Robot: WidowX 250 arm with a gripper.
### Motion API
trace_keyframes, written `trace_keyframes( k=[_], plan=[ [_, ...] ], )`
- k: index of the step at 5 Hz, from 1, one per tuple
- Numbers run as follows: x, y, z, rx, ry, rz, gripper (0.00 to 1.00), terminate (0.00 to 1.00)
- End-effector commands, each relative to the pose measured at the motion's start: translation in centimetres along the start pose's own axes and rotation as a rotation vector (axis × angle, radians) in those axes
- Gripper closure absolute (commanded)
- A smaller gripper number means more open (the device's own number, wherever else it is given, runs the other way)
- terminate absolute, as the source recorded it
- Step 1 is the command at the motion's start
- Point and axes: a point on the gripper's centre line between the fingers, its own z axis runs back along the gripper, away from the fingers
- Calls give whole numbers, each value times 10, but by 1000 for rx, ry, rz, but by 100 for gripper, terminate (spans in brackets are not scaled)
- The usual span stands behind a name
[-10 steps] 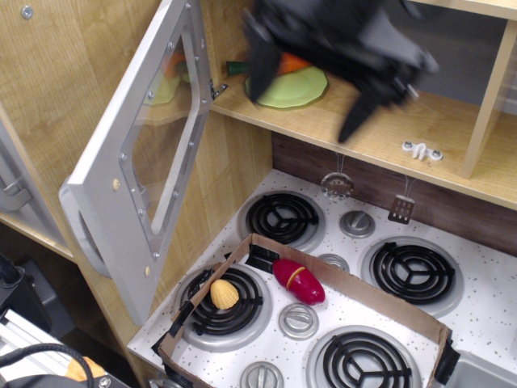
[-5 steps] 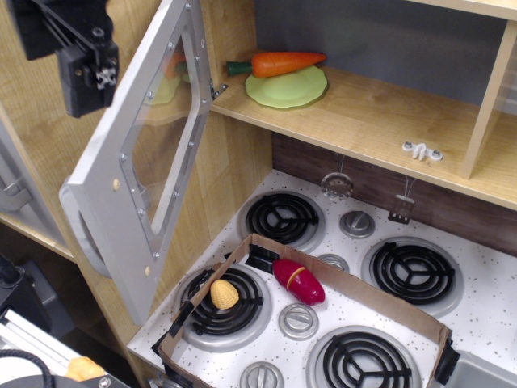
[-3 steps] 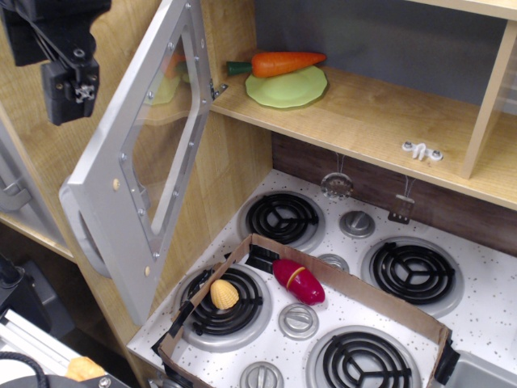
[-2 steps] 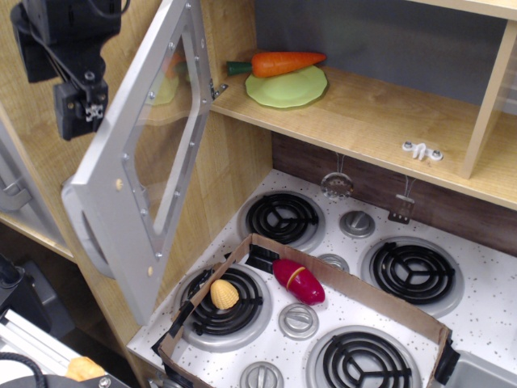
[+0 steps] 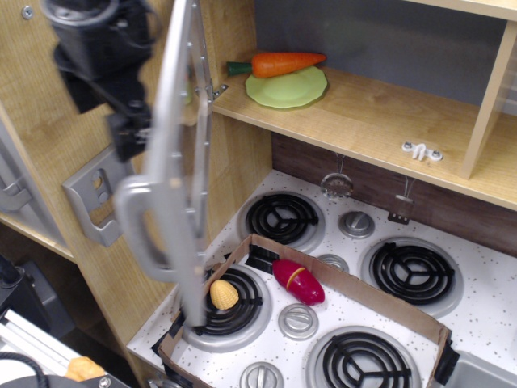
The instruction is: Close microwave
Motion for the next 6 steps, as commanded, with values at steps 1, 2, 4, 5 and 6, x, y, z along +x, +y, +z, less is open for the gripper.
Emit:
trace_keyframes(
  k=[1,2,4,5,6],
  plan=[
    [70,-32,8,-73,-131,102,0,0],
    [101,-46,15,-29,-265,75,0,0],
    [153,-55,25,-65,-437,105,0,0],
    [171,-58,24,-74,-468,77,0,0],
    [188,-59,23,-85,-500,59,0,0]
  ],
)
